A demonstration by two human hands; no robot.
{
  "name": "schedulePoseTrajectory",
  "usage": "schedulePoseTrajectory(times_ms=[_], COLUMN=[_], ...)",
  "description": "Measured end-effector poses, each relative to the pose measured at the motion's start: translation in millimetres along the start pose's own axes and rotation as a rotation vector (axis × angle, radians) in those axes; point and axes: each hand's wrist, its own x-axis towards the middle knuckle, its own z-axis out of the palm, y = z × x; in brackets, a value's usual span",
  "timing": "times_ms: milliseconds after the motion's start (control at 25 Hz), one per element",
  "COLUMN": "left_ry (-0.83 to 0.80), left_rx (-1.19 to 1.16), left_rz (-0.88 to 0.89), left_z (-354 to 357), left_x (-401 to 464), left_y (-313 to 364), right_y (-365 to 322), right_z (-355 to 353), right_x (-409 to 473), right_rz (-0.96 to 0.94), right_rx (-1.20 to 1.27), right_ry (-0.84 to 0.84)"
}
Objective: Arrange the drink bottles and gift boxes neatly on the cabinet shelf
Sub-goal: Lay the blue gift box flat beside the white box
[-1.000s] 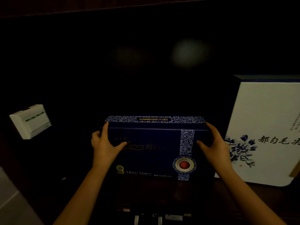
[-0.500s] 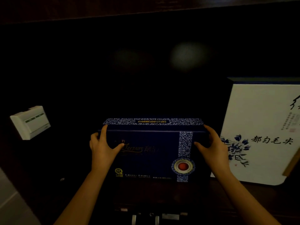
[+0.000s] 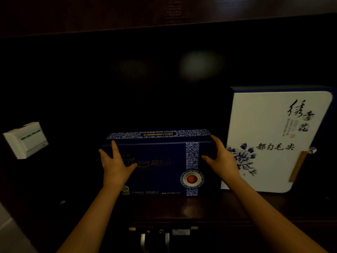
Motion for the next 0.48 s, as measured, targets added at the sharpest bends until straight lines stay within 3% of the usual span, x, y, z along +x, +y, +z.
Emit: schedulePoseTrajectory(times_ms=[160, 320, 480], left_ry=[-0.068, -0.260, -0.487], left_rx=[0.123, 0.110, 0.074], left_rz=[0.208, 0.484, 0.545], left_z=[1.8, 12.1, 33.9], left_x=[-22.6, -58.5, -106.0], left_y=[32.6, 82.2, 132.8], right_y=[0.6, 19.9, 55.0], right_z=[-22.4, -61.0, -124.3], right_x=[-4.9, -24.9, -52.4], right_rz=[-0.035, -0.052, -0.018], right_rx=[-0.243, -0.322, -0.409], right_ry=[-0.091, -0.093, -0.092])
